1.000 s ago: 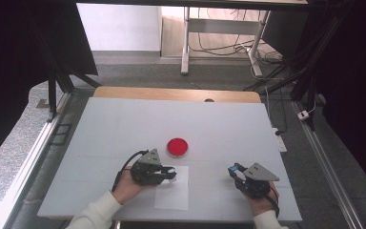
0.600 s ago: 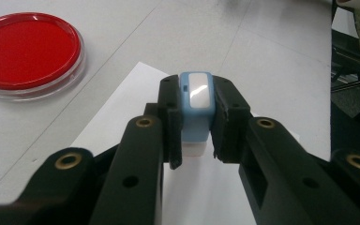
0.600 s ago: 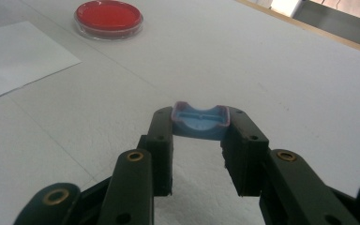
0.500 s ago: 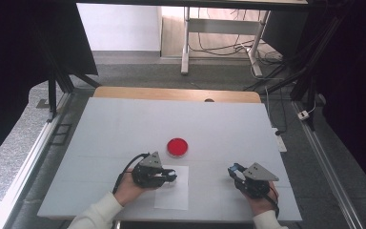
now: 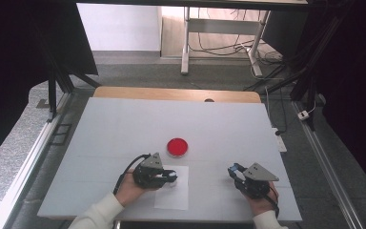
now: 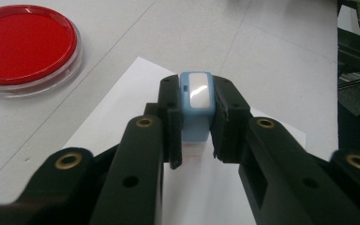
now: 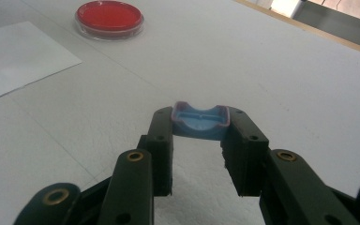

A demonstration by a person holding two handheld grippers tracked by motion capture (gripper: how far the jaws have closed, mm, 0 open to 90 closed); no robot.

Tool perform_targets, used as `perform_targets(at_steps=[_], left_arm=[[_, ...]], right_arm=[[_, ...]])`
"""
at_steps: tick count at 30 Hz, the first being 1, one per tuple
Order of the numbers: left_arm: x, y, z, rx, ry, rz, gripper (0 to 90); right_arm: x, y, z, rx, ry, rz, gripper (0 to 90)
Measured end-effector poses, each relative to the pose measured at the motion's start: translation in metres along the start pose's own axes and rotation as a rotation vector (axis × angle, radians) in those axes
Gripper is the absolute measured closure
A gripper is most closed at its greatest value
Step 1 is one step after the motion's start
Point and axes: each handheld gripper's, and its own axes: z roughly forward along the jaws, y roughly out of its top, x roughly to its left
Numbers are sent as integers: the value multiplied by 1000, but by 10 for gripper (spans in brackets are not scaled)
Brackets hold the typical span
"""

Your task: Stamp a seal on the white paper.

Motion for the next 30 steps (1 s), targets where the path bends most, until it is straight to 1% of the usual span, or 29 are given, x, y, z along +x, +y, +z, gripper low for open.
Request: perform_targets(at_steps=[5,9,14,18,21,24,27,30], left_arm=[[-1,-1,3,10,4,8,749],[-4,-1,4,17,16,29,749],[-5,-2,5,21,18,37,750],[-9,-2,5,27,33,60,751],[-10,-1,5,37,43,65,752],[-12,0,6,61,52,80,754],[-15,2,8,94,71,118,755],[-16,3,8,106,81,113,756]], right_arm=[[0,0,0,2,0,3,648],[0,0,0,1,-5,-1,648],[0,0,0,-1,-2,1,648],[0,0,0,-2,0,1,648],[0,0,0,-5,-2,0,648],[0,0,-1,-13,-1,0,648],[1,0,0,-11,0,-1,648],[1,0,0,-8,-1,-3,648]])
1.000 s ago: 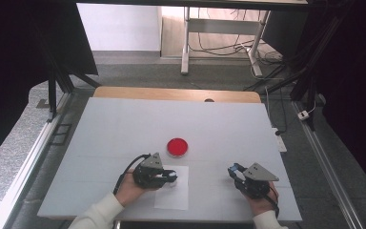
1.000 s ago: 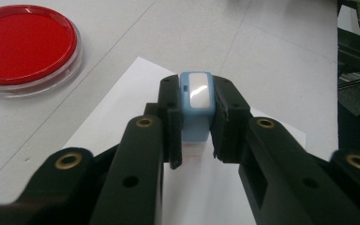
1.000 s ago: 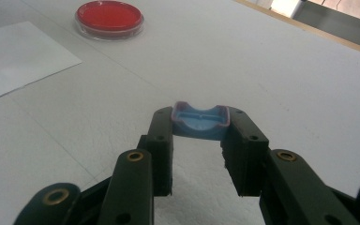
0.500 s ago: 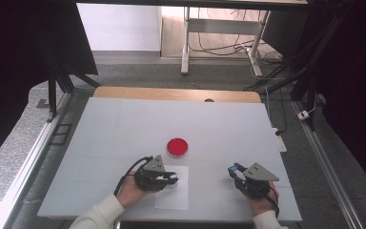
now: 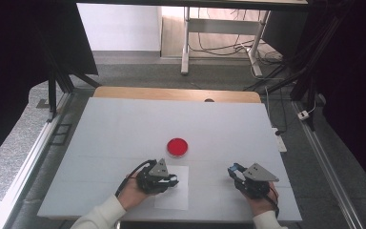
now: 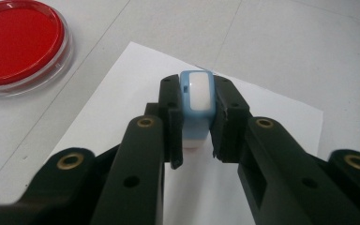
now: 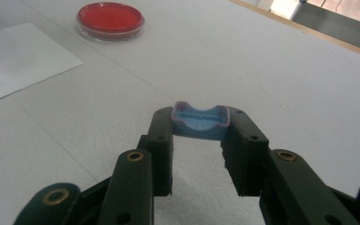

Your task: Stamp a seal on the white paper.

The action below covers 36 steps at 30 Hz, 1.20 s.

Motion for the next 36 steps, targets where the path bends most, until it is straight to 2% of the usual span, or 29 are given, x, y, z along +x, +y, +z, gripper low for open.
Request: perform_targets(at_steps=[9,36], left_arm=[[-3,0,0,8,15,13,758],[-3,1,1,14,16,20,758]], right_arm=[[1,0,-1,0,-1,-2,648],[2,1,-1,-5,1,-4,648]])
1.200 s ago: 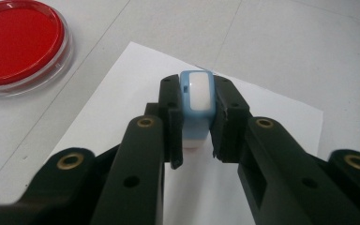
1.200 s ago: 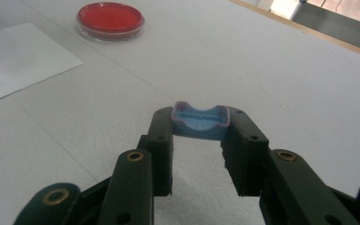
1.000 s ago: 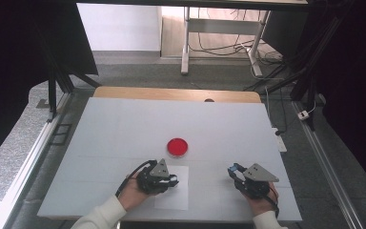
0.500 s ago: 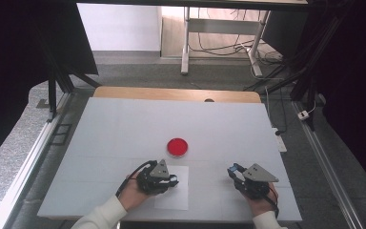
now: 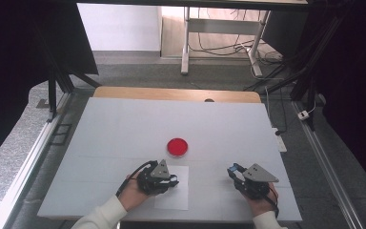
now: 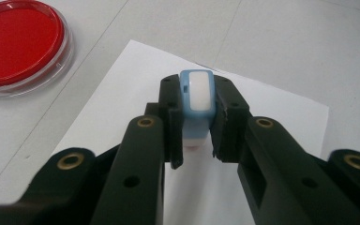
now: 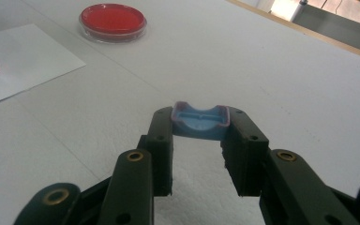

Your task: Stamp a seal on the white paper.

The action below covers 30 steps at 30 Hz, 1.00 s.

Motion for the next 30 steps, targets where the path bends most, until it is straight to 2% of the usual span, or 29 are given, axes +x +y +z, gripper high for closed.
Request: perform_targets(at_steps=[10,16,19,21,24,30], left_arm=[[-2,0,0,2,11,13,758],[2,-1,-1,-10,-11,-9,757],[5,1,-6,-49,-29,-35,755],[8,3,-12,-91,-11,-55,754],[13,5,-22,-149,-14,-81,754],[19,6,-32,-207,-19,-134,753]], right_arm=[[1,0,1,6,1,-3,648],[0,0,0,4,0,-2,648],[0,0,0,4,0,-2,648],[0,0,0,4,0,-2,648],[-1,0,0,4,-1,0,648],[-1,0,1,6,1,0,647]])
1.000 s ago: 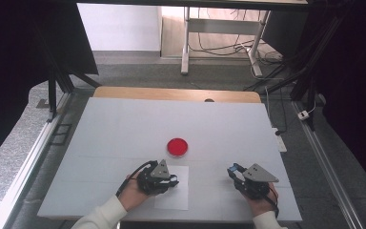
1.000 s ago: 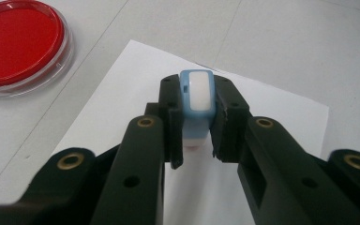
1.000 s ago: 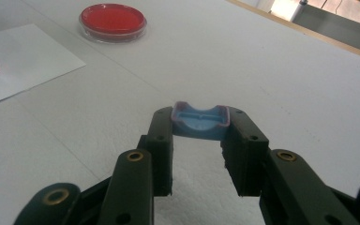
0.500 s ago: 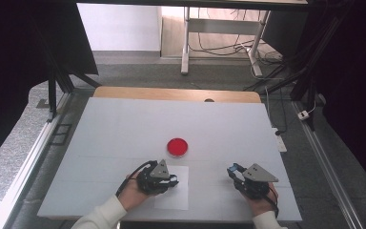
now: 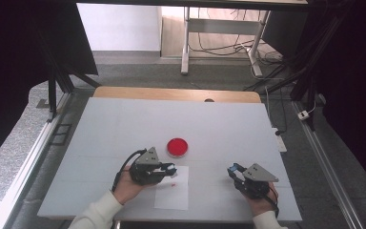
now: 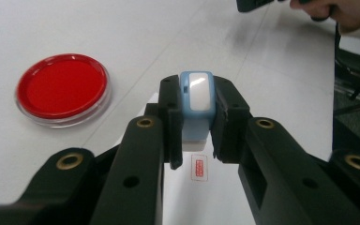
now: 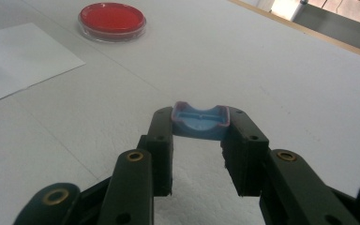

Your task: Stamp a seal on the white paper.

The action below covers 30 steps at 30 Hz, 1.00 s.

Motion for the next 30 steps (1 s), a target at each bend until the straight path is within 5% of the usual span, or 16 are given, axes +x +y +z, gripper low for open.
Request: perform_targets(at_steps=[17,30], left_arm=[[9,12,-17,-94,-6,-104,751],[15,21,-30,-132,24,-119,750]], right_arm=[[1,0,2,2,2,-1,646],[1,0,2,-6,2,3,646]])
